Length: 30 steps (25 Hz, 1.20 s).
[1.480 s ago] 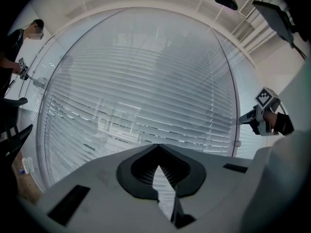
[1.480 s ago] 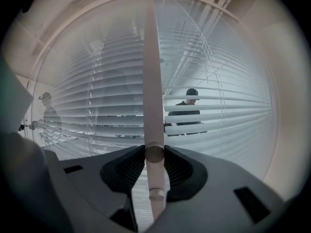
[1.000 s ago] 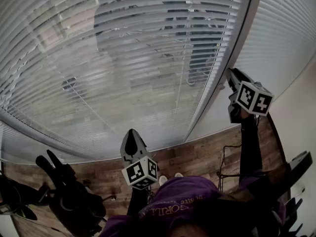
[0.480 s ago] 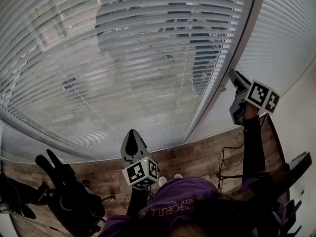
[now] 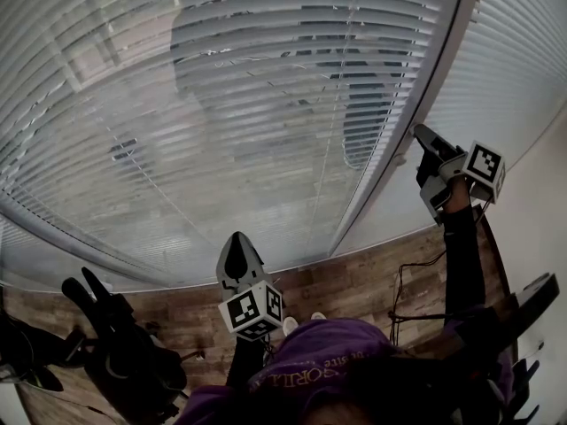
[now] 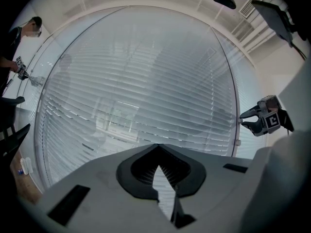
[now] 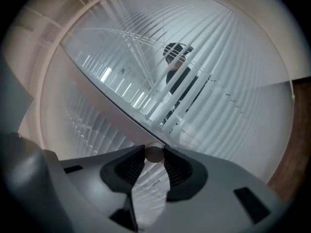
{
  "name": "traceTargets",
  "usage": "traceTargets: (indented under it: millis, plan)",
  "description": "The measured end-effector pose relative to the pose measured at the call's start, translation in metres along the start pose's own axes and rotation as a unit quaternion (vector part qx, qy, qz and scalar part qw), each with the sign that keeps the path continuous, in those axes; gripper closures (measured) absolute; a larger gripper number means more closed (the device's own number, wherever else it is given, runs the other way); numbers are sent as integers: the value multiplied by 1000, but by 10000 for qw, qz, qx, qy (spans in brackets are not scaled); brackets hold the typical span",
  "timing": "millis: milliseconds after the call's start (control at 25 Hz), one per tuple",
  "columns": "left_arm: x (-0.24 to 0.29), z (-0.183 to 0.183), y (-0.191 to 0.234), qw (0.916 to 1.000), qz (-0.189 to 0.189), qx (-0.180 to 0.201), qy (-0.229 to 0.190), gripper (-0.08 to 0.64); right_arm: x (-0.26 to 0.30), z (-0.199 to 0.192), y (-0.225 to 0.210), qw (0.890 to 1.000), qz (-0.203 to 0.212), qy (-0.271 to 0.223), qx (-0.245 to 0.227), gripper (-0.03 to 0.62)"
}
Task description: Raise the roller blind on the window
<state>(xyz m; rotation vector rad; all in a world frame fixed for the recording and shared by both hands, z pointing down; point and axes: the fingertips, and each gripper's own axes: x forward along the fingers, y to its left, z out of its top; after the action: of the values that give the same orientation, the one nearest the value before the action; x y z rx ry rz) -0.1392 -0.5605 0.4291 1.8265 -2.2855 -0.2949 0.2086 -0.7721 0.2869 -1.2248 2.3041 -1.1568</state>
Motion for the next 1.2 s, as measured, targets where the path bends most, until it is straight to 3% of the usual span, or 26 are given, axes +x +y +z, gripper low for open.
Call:
traceTargets:
  millis: [200, 400, 600, 880, 1200]
  plan:
    - [1, 4, -1, 10000, -20, 10, -24, 560, 0, 2, 1, 9970, 274, -63, 724, 468]
    - [2, 1, 0, 10000, -9, 8, -3, 560, 0, -1, -3, 9927, 402, -155, 1126, 468]
    - [3, 1, 1, 10000, -2, 2, -13, 560, 0, -2, -5, 9783, 659, -260, 1945, 468]
    - [5, 0, -1, 10000, 0, 25, -53, 560, 1, -3, -12, 9458, 1018, -330, 3066, 468]
    - [4, -1, 0, 10000, 6, 22, -5, 560, 1, -7, -13, 8908, 1471, -782, 4227, 468]
